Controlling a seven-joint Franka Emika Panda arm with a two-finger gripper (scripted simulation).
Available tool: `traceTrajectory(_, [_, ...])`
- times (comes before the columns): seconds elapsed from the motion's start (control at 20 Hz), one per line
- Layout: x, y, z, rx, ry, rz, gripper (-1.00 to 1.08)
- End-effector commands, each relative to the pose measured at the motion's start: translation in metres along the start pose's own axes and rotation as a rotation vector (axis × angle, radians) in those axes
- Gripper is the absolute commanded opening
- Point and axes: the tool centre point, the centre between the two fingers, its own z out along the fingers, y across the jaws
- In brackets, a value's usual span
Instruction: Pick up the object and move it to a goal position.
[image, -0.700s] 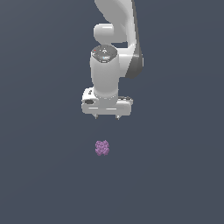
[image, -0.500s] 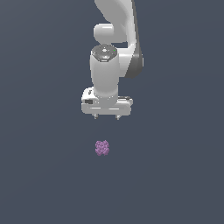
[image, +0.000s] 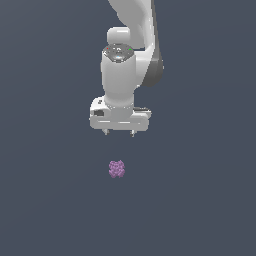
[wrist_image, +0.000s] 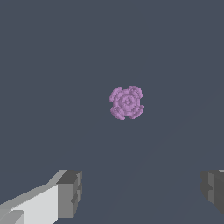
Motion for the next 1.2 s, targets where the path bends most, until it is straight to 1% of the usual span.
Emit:
traceTrajectory(0.0, [0.000,0.000,0.000,0.000,0.000,0.000,1.00])
traceTrajectory(0.25, [0.007,0.001,0.007,0.001,-0.005,-0.008,1.00])
traceTrajectory(0.5, [0.019,0.002,0.022,0.004,-0.014,-0.022,1.00])
traceTrajectory(0.9, [0.046,0.007,0.066,0.018,-0.039,-0.057,1.00])
traceTrajectory(1.15, [0.059,0.009,0.093,0.029,-0.053,-0.076,1.00])
